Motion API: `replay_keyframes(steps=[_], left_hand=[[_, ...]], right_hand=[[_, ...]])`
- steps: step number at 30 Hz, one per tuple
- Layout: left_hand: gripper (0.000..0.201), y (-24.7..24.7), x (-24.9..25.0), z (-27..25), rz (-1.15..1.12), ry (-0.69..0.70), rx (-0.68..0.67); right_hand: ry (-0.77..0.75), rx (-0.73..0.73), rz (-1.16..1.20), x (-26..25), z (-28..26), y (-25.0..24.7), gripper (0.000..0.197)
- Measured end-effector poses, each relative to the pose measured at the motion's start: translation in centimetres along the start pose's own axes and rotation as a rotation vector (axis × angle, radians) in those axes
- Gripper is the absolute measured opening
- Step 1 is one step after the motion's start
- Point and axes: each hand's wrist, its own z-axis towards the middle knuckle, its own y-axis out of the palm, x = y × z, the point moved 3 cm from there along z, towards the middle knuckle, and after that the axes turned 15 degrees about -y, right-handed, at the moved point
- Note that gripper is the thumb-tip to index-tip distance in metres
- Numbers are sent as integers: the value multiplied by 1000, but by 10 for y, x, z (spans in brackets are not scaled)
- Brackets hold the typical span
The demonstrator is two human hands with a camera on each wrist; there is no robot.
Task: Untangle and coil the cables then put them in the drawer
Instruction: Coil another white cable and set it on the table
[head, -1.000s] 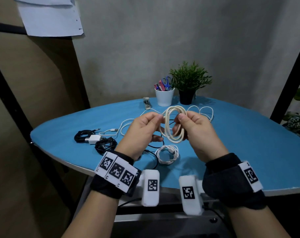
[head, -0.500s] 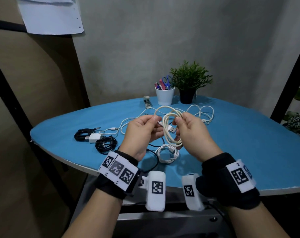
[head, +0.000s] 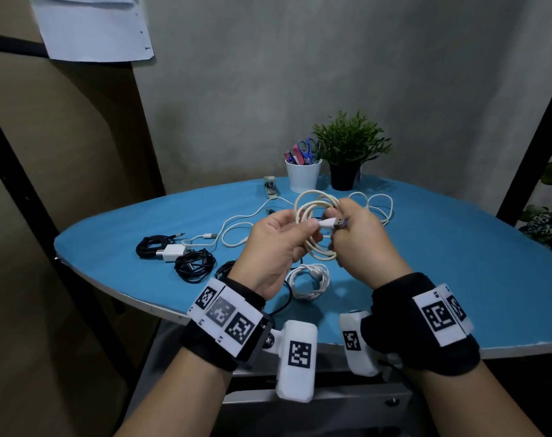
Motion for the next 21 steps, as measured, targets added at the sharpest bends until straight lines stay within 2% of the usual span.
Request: replay_keyframes(steps=[2, 3, 5, 6, 8, 13, 15, 18, 21], left_hand=[[5, 1, -1, 2, -65, -42, -1], [4, 2, -1, 3, -98, -63, -15], [16, 3, -2, 3, -133, -120, -58], [19, 4, -2, 3, -125, -149, -79], [24, 5, -3, 1, -67, -194, -107], [36, 0, -6, 0, 143, -214, -137], [32, 1, -5, -3, 189, -218, -149], [14, 2, -6, -5, 321, -192, -151], [18, -6, -10, -3, 399, -151, -76]], right_hand=[[-40, 14, 55, -2, 1, 0, 20], [-59, 21, 82, -3, 0, 0, 17], [-78, 41, 141, -6, -3, 1, 18], [-78, 53, 166, -6, -4, 1, 26], [-88, 59, 192, -7, -4, 0, 34], [-92, 62, 195, -6, -3, -1, 31], [-105, 72, 198, -5, -5, 1, 33], [-108, 95, 174, -1, -4, -1, 21], [-90, 139, 145, -1, -2, -9, 18]])
